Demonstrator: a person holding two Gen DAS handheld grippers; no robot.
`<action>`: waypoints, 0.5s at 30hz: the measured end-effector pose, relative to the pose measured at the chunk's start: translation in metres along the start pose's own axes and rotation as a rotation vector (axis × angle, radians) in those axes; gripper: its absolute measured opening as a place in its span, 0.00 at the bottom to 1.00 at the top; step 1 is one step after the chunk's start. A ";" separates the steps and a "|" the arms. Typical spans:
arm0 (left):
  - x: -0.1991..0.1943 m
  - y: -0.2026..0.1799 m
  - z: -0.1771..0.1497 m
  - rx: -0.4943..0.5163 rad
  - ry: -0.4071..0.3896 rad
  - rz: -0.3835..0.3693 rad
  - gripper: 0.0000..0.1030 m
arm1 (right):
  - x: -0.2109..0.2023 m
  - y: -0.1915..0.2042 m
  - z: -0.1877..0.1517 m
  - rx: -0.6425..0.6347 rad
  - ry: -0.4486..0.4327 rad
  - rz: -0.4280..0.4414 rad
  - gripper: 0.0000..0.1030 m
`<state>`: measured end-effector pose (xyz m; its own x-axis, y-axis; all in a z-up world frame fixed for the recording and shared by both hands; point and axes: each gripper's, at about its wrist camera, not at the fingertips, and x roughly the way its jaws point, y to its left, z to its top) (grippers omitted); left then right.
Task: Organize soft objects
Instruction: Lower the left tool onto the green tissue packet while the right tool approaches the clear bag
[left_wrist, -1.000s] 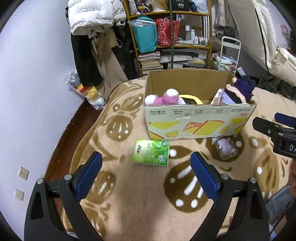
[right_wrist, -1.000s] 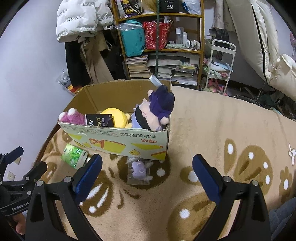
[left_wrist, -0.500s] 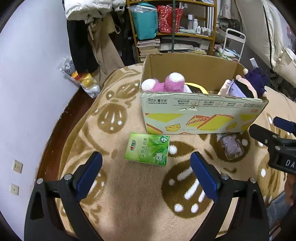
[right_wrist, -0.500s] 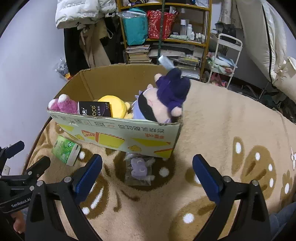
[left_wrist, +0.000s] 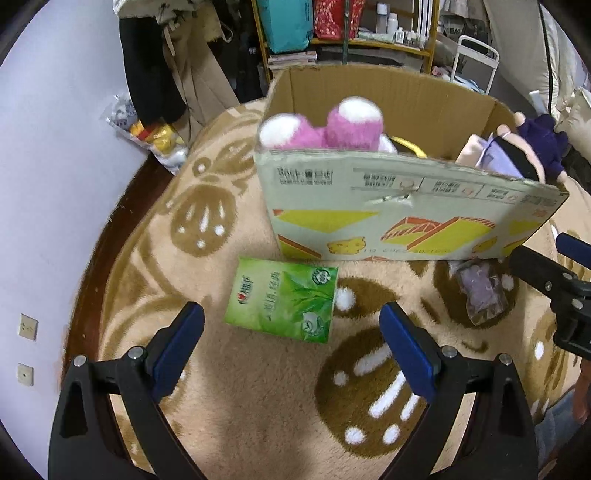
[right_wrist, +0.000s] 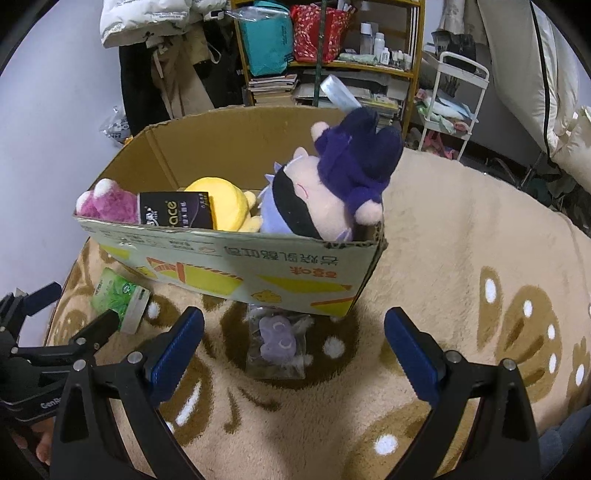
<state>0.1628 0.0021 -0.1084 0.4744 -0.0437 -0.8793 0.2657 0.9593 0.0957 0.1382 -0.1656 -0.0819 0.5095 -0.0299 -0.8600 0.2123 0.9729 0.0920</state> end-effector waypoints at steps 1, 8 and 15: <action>0.005 0.000 -0.001 -0.007 0.013 -0.002 0.92 | 0.003 -0.001 0.001 0.005 0.008 0.000 0.99; 0.030 0.004 -0.004 -0.025 0.076 0.001 0.92 | 0.027 -0.006 0.002 0.014 0.065 -0.009 0.99; 0.043 0.007 -0.006 -0.043 0.105 -0.010 0.92 | 0.054 0.000 -0.003 -0.023 0.139 -0.022 0.99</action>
<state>0.1806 0.0084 -0.1485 0.3810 -0.0266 -0.9242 0.2325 0.9702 0.0679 0.1632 -0.1668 -0.1304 0.3838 -0.0211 -0.9232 0.2020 0.9774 0.0617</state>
